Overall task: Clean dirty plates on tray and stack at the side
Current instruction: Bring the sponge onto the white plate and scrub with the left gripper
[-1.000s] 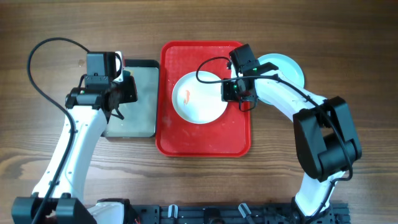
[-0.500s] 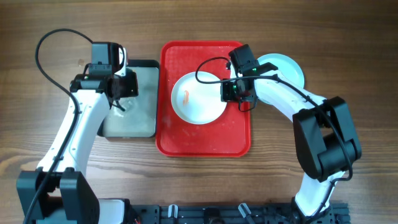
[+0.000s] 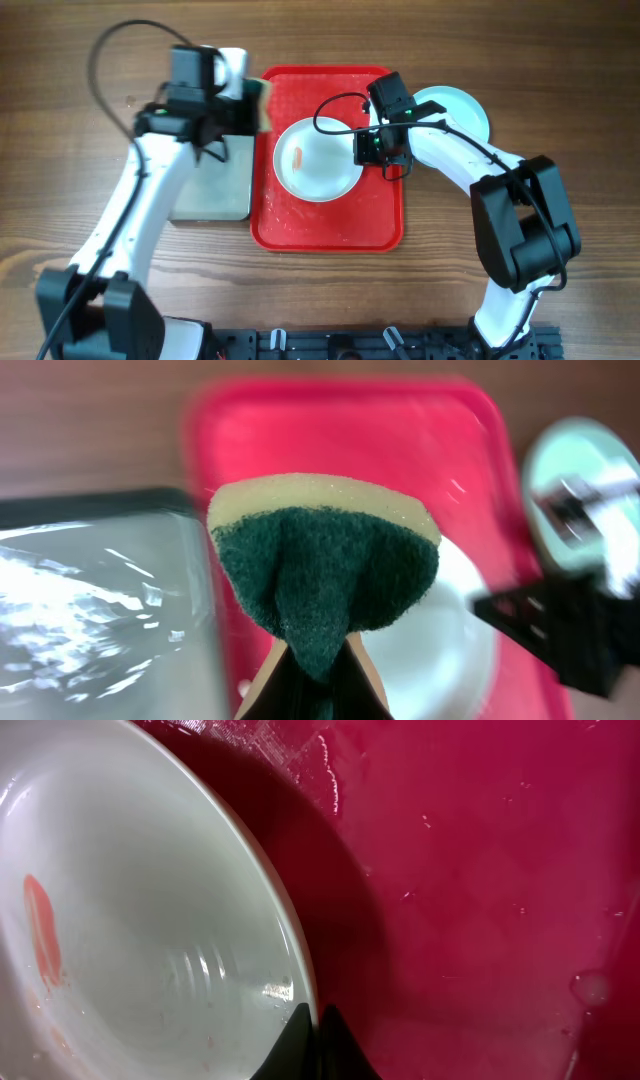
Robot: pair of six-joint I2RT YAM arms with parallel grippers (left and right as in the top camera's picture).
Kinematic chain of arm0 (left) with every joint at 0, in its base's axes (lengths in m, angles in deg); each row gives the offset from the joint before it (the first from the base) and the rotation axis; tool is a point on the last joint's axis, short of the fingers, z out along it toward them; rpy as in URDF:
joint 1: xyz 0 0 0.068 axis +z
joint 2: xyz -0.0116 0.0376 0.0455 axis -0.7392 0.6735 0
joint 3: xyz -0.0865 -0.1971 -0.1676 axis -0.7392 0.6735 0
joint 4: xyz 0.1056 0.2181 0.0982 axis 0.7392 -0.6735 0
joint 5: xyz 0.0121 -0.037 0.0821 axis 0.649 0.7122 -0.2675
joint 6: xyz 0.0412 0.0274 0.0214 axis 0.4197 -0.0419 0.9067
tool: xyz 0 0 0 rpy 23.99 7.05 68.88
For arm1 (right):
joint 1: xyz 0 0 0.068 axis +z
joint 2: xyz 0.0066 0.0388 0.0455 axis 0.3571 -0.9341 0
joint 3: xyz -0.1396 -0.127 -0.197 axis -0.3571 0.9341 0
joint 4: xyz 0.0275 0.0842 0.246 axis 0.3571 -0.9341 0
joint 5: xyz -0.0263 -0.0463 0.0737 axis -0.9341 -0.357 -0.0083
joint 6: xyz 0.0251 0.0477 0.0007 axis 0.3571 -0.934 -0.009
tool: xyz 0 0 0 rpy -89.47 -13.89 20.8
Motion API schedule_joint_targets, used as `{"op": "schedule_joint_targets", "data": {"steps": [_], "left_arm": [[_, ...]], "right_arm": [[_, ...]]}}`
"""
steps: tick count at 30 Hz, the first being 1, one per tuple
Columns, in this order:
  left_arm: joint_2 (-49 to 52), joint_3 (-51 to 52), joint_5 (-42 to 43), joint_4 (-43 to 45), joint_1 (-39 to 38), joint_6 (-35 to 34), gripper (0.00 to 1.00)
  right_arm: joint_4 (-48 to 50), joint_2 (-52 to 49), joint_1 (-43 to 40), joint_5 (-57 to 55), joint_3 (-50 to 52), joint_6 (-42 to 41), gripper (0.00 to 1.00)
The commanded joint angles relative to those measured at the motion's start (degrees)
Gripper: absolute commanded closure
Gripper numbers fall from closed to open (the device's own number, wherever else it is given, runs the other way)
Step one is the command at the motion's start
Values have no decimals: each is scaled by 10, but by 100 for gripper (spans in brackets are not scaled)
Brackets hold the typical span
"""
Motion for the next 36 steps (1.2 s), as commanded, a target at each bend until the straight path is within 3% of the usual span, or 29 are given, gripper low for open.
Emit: {"op": "schedule_joint_targets", "data": {"steps": [1, 7, 24, 29, 36], "left_arm": [[53, -2, 27, -7, -61, -19, 96], [110, -3, -67, -16, -103, -60, 96], [153, -2, -92, -52, -105, -158, 96], [164, -2, -147, -52, -104, -195, 96], [174, -1, -132, -46, -109, -194, 96]], "right_arm": [[7, -1, 12, 11, 2, -8, 96], [12, -1, 15, 11, 2, -12, 96], [12, -13, 15, 9, 2, -27, 96], [11, -13, 15, 9, 2, -23, 96], [12, -13, 15, 9, 2, -22, 96]]}}
